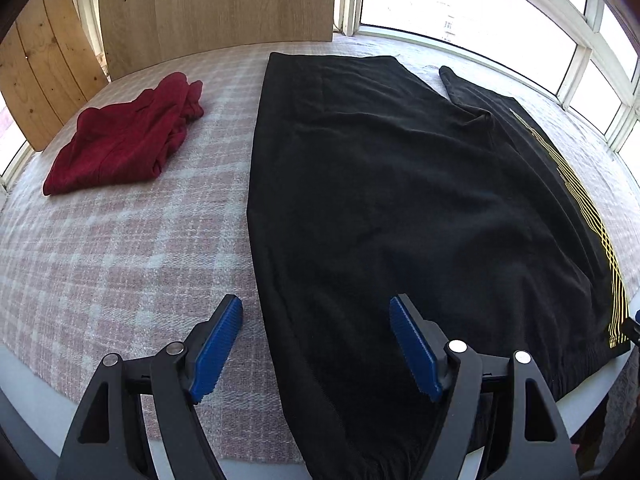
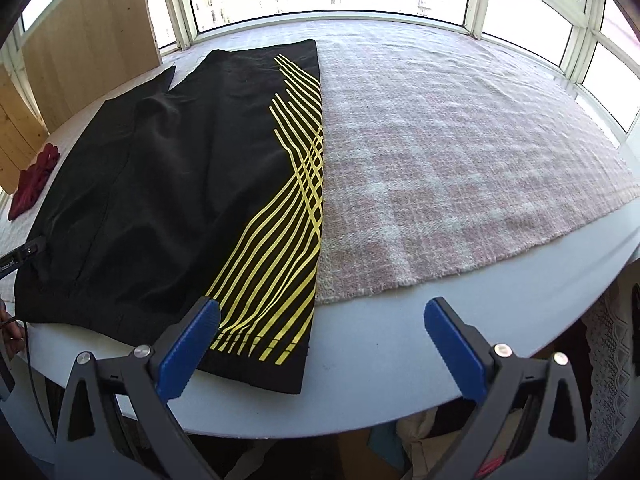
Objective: Fold clothes
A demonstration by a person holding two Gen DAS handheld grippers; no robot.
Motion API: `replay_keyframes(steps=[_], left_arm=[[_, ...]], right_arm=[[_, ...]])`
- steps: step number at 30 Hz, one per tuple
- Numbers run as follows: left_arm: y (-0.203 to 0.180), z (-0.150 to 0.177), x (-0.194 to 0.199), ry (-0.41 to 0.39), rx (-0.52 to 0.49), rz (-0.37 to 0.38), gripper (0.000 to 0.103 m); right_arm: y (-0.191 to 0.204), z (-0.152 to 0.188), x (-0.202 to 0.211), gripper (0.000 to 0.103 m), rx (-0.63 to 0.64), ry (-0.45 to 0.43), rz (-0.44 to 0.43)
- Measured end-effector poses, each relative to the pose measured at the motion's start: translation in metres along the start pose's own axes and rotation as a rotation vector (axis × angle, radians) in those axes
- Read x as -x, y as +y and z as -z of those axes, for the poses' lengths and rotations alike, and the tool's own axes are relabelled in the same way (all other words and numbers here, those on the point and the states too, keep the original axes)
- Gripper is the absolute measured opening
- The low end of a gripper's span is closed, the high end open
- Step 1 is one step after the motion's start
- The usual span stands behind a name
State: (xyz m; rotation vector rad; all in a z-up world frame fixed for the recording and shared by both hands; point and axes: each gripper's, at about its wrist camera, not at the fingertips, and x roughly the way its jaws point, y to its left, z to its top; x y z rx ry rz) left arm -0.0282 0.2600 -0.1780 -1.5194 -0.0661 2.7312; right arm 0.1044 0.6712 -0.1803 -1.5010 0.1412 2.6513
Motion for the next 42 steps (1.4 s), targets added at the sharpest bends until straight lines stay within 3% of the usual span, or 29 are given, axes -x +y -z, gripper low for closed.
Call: replay_keyframes(steps=[6, 10, 22, 30, 35, 39, 42], left_arm=[[0.013, -0.006, -0.002, -0.007, 0.082, 0.006, 0.074], [0.016, -0.001, 0.01, -0.009, 0.073, 0.029, 0.074], [0.025, -0.001, 0.079, -0.079, 0.086, 0.073, 0.074], [0.026, -0.009, 0.09, -0.088, 0.027, 0.178, 0.074], [0.022, -0.02, 0.086, -0.084, -0.016, 0.267, 0.074], [-0.001, -0.034, 0.085, -0.095, -0.069, 0.33, 0.074], [-0.03, -0.043, 0.088, -0.106, -0.109, 0.357, 0.075]], right_arm=[[0.013, 0.006, 0.004, 0.103, 0.002, 0.035, -0.026], [0.016, 0.01, 0.025, 0.103, -0.022, 0.005, -0.039], [0.012, -0.048, 0.03, 0.103, -0.022, -0.07, -0.008], [0.034, -0.068, 0.037, 0.103, -0.106, -0.096, -0.016], [0.052, -0.07, 0.05, 0.103, -0.095, -0.114, 0.074], [0.054, -0.077, 0.056, 0.103, -0.082, -0.142, 0.119], [0.053, -0.102, 0.051, 0.103, -0.016, -0.154, 0.144]])
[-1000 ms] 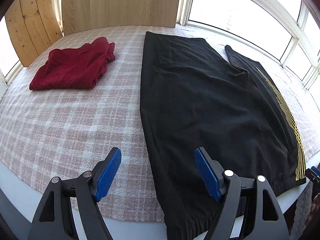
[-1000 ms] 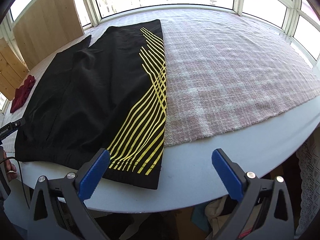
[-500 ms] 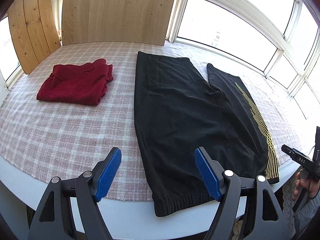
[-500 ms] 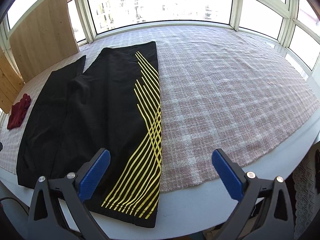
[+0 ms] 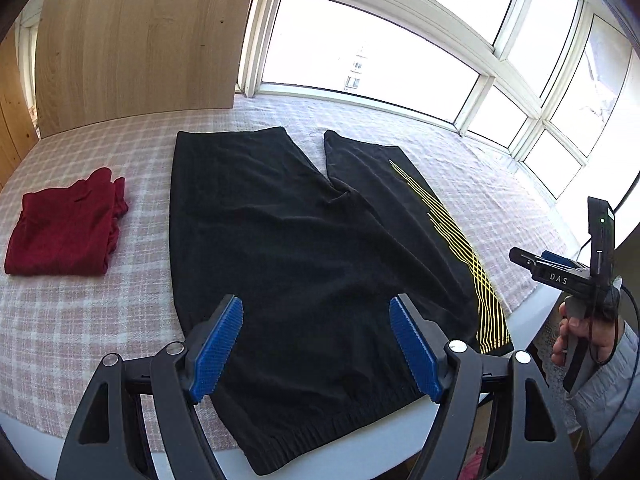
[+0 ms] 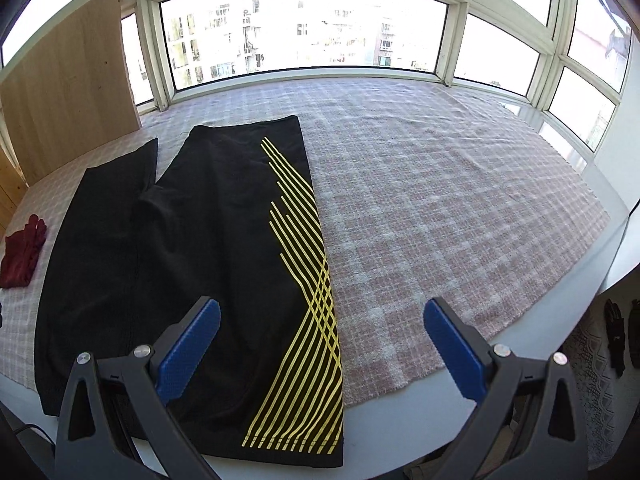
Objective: Fold clothes
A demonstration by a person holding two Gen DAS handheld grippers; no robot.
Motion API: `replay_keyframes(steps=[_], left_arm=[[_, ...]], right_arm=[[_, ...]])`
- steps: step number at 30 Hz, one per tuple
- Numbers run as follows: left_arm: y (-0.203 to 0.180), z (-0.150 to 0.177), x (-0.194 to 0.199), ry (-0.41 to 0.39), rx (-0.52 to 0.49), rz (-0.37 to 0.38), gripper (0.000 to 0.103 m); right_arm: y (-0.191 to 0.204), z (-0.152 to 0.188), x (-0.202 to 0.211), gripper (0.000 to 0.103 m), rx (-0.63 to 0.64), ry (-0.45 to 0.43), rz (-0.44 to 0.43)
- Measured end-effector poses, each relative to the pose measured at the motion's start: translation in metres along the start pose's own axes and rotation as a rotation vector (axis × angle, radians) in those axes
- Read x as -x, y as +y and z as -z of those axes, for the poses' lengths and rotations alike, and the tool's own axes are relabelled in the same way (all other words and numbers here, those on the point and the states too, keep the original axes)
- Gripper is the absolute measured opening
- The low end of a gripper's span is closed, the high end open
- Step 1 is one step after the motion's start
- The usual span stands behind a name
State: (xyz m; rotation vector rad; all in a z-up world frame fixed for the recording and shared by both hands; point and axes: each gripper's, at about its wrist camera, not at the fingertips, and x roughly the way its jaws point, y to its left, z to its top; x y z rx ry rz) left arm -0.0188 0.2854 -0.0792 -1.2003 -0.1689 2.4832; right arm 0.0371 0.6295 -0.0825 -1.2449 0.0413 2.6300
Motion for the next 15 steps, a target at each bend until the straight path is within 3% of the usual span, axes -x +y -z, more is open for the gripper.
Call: replay_keyframes(steps=[4, 9, 15], left_arm=[[-0.039, -0.006, -0.021, -0.004, -0.031, 0.01, 0.076], [-0.105, 0.005, -0.056, 0.01, -0.055, -0.013, 0.076], [-0.189, 0.033, -0.088, 0.04, -0.239, -0.087, 0.076]], right_arm=[[-0.002, -0.052, -0.037, 0.103, 0.083, -0.036, -0.023], [0.006, -0.111, -0.114, 0.103, 0.178, 0.004, -0.079], [0.016, -0.14, -0.175, 0.103, 0.248, 0.059, -0.129]])
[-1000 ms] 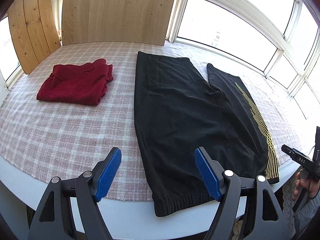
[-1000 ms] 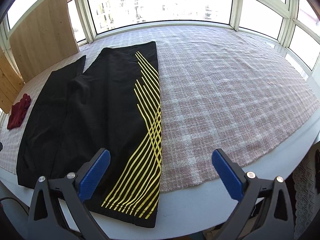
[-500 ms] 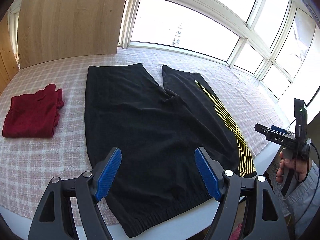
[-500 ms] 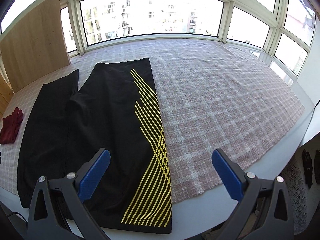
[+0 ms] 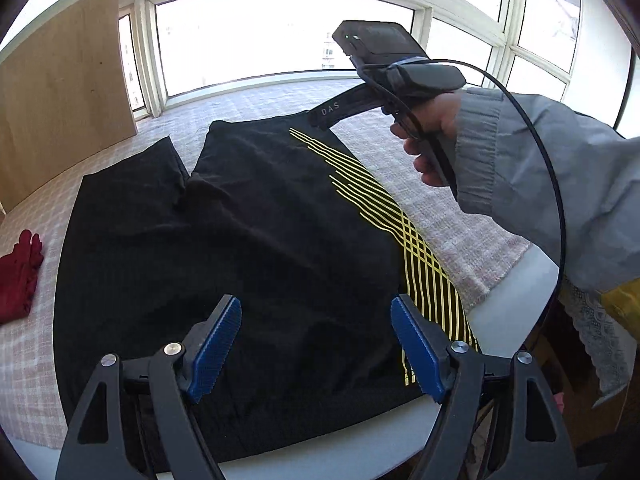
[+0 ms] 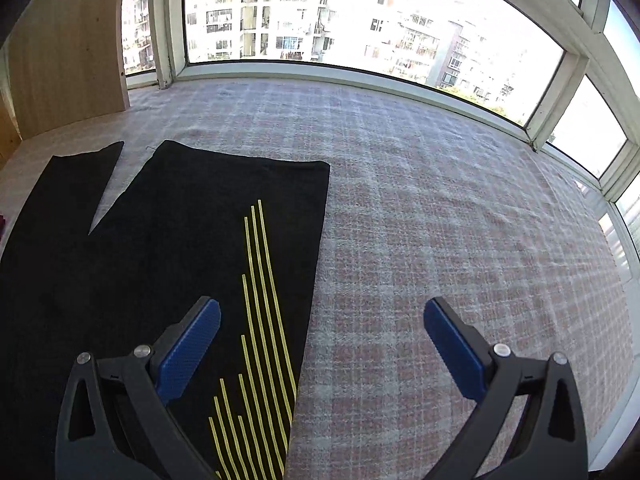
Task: Fold clothes
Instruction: 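Grasp the elastic cuff of the black pants with the left tool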
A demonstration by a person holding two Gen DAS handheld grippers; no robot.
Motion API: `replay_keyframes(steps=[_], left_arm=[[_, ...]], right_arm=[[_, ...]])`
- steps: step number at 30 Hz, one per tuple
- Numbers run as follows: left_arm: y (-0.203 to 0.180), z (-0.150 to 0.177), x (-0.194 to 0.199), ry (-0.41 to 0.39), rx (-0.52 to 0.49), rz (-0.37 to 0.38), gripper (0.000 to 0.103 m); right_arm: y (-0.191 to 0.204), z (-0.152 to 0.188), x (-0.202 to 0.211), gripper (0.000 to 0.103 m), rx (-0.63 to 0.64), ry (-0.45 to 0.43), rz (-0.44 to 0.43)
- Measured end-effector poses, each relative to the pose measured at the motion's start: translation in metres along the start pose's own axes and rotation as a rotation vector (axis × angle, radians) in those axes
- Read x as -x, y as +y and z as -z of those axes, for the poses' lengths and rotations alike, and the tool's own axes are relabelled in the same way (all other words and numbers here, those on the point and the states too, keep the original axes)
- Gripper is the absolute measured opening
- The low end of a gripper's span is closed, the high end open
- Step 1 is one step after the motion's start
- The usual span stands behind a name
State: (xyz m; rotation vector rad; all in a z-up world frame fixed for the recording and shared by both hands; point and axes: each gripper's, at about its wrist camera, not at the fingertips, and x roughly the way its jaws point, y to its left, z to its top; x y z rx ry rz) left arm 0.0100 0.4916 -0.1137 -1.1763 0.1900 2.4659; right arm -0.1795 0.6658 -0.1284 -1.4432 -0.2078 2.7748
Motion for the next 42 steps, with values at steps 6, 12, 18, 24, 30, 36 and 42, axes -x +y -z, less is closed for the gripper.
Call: replay_keyframes(steps=[6, 12, 18, 24, 30, 36, 42], left_arm=[[-0.064, 0.002, -0.013, 0.056, -0.114, 0.097, 0.076], [-0.109, 0.01, -0.023, 0.071, -0.108, 0.109, 0.076], [-0.124, 0.014, -0.029, 0.032, -0.015, 0.057, 0.076], [-0.131, 0.021, -0.028, -0.031, 0.037, 0.034, 0.071], [-0.139, 0.024, -0.029, -0.054, 0.057, 0.055, 0.06], [-0.129, 0.028, -0.041, 0.013, 0.104, 0.04, 0.042], [-0.123, 0.031, -0.03, 0.014, 0.096, -0.019, 0.071]], right_arm=[[-0.014, -0.009, -0.018, 0.103, -0.031, 0.024, -0.073], [-0.037, -0.005, -0.018, 0.103, -0.042, 0.046, -0.126], [-0.047, -0.008, -0.03, 0.103, -0.064, 0.045, -0.059], [-0.04, -0.027, -0.044, 0.102, -0.056, 0.046, -0.113], [-0.025, -0.041, -0.052, 0.102, 0.001, 0.028, -0.162], [-0.02, -0.04, -0.062, 0.102, -0.036, 0.038, -0.19], [-0.016, -0.042, -0.064, 0.102, -0.007, 0.025, -0.185]])
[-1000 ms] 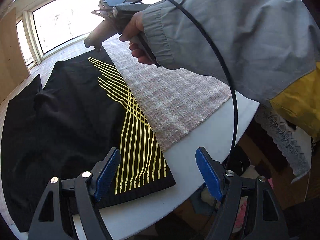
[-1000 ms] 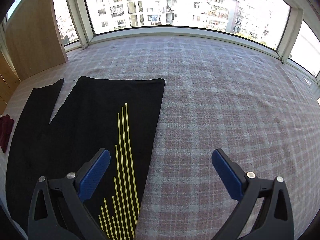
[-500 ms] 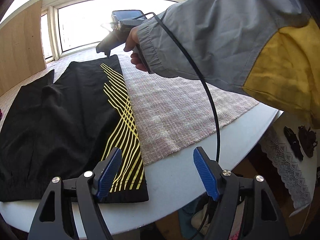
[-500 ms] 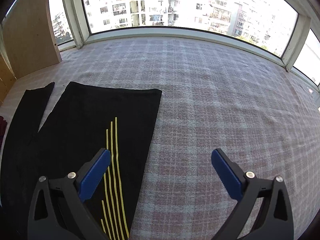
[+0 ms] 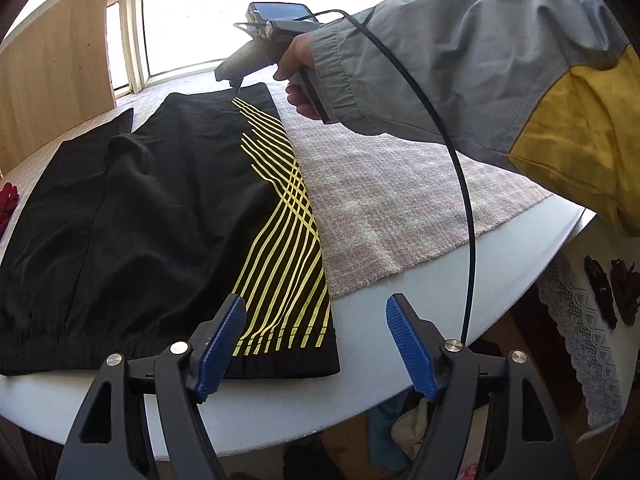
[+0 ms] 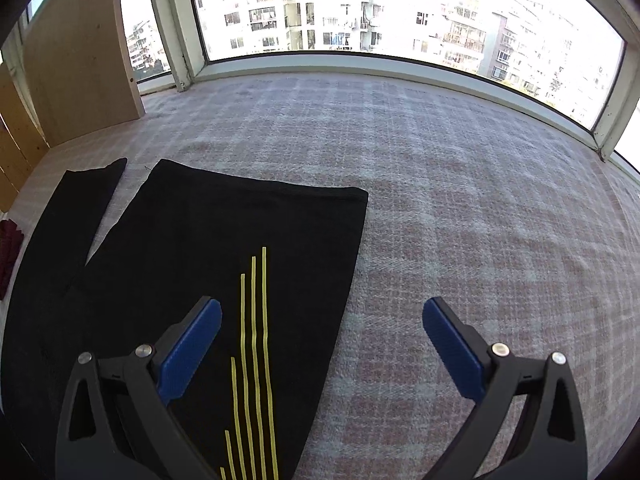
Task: Fold clothes
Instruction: 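Grasp the elastic cuff of the black pants with the left tool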
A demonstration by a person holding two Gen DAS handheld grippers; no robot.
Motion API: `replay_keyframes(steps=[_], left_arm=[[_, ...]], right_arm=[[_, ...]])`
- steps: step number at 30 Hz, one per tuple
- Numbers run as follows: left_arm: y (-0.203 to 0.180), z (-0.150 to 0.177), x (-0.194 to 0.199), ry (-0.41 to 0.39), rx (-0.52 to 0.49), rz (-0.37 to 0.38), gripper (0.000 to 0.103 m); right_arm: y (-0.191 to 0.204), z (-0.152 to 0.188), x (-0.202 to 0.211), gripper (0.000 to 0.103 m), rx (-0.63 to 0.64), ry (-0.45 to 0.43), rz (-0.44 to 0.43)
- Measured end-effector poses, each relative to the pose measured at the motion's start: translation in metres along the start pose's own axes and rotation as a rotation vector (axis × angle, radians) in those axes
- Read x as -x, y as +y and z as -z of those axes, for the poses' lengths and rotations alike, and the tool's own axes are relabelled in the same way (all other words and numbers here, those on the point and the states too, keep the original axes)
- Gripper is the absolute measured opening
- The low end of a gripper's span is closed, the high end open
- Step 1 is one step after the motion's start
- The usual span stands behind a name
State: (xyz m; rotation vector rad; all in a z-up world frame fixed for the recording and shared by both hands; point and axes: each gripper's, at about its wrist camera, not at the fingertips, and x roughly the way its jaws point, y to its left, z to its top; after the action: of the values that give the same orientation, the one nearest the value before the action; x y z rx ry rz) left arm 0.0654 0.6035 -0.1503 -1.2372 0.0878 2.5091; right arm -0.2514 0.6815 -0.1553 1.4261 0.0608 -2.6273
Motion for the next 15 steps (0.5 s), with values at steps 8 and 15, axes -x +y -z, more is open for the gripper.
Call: replay_keyframes(steps=[8, 15], left_arm=[[-0.003, 0.006, -0.013, 0.043, 0.018, 0.061, 0.051], [0.009, 0.005, -0.019, 0.038, 0.067, 0.056, 0.026]], right_arm=[[-0.001, 0.004, -0.004, 0.102, -0.041, -0.01, -0.033], [-0.007, -0.006, -0.007, 0.102, -0.038, -0.012, -0.046]])
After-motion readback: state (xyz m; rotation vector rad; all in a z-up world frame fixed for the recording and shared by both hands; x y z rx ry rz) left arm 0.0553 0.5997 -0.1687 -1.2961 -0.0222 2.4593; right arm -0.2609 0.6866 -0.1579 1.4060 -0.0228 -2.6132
